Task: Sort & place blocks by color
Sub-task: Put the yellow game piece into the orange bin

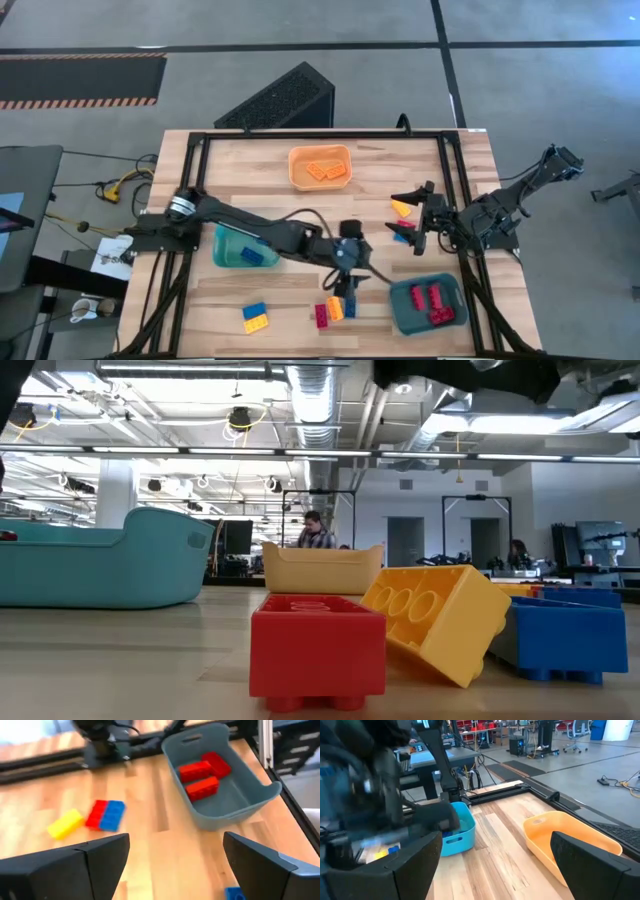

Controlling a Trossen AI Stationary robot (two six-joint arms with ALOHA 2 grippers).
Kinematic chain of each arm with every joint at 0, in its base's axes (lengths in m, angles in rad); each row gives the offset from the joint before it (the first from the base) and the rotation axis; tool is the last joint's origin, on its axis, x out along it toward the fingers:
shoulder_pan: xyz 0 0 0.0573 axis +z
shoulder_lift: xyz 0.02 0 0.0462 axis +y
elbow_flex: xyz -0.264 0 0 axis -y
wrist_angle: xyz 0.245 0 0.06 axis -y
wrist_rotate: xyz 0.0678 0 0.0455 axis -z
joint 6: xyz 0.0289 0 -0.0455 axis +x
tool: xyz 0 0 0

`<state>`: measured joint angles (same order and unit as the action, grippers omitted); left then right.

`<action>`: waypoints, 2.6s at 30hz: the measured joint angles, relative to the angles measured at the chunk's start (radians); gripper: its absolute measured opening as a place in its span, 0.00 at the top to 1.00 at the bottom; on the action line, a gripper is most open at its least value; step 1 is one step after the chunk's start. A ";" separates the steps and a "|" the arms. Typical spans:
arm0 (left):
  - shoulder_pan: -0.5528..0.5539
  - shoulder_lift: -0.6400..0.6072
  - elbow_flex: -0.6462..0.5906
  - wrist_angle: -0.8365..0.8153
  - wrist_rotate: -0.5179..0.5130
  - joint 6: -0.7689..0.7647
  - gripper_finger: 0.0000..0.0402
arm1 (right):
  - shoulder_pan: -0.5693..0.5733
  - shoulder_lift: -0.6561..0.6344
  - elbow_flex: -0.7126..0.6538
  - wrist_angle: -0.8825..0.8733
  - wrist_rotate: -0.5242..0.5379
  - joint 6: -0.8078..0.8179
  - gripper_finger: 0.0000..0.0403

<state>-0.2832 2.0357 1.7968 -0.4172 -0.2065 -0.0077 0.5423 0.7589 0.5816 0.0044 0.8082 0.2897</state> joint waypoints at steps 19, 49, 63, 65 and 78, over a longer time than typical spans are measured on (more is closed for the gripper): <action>0.041 -0.582 -1.130 1.194 -0.071 -0.228 0.23 | -0.001 0.000 0.000 0.004 0.000 0.000 0.02; 0.063 -0.649 -1.202 1.236 -0.069 -0.260 0.23 | -0.001 0.000 0.000 0.040 0.000 -0.031 0.02; 0.069 -0.652 -1.202 1.237 -0.070 -0.259 0.23 | -0.001 0.000 0.000 0.061 0.001 -0.116 0.02; 0.069 -0.652 -1.202 1.237 -0.070 -0.259 0.23 | -0.001 0.000 0.000 0.080 0.001 -0.133 0.02; 0.069 -0.650 -1.201 1.176 -0.070 -0.341 0.23 | -0.001 0.000 0.000 0.190 0.001 -0.171 0.02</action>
<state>-0.2142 1.3857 0.5961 0.7585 -0.2760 -0.3487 0.5411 0.7589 0.5816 0.1947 0.8090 0.1192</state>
